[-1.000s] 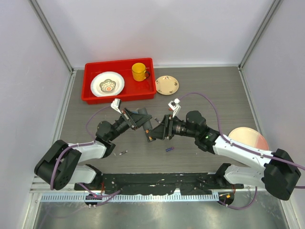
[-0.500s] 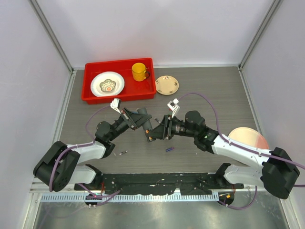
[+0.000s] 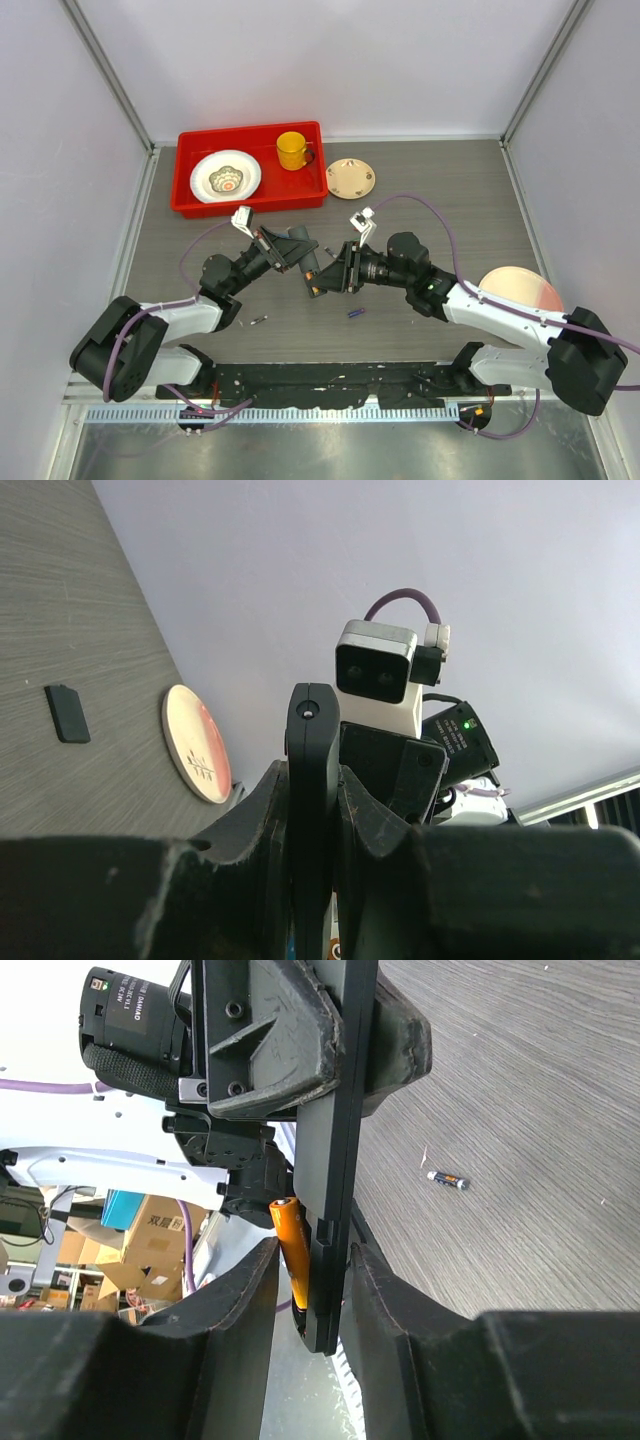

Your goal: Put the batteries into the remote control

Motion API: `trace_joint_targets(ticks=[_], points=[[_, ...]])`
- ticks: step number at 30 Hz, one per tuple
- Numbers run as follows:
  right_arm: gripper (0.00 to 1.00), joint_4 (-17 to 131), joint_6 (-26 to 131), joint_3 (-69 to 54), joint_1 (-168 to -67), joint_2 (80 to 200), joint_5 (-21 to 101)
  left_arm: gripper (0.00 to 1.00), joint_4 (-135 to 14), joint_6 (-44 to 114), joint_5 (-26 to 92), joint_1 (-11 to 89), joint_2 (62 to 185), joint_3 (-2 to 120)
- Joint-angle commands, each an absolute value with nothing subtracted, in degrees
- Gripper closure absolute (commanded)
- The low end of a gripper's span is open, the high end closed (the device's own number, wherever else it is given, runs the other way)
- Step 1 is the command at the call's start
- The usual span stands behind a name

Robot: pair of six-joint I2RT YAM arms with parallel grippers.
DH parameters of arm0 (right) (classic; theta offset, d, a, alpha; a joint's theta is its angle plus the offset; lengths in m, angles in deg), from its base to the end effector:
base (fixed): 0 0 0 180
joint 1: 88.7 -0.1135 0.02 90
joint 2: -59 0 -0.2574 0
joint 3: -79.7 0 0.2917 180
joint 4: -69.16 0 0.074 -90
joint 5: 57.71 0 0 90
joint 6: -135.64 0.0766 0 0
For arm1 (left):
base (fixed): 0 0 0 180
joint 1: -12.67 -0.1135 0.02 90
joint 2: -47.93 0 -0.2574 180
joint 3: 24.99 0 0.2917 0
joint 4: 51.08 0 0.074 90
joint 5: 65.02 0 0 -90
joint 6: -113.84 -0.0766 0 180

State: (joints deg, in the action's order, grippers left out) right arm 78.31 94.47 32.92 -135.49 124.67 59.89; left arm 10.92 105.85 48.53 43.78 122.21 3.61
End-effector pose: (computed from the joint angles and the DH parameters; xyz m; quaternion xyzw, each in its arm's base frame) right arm 0.1999 0.2647 0.2296 -0.1405 0.7451 0.5862 0.2852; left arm 0.2346 -0.1773 0.1931 -0.1048 0.6002 -0.7212 0.3296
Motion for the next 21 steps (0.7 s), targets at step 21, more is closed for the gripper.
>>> trace_joint_targets(ticks=[21], points=[[0.81,80.05,94.15,32.94,-135.37,125.97,60.16,1.0,25.65,104.7,43.7,44.05,119.74,5.08]])
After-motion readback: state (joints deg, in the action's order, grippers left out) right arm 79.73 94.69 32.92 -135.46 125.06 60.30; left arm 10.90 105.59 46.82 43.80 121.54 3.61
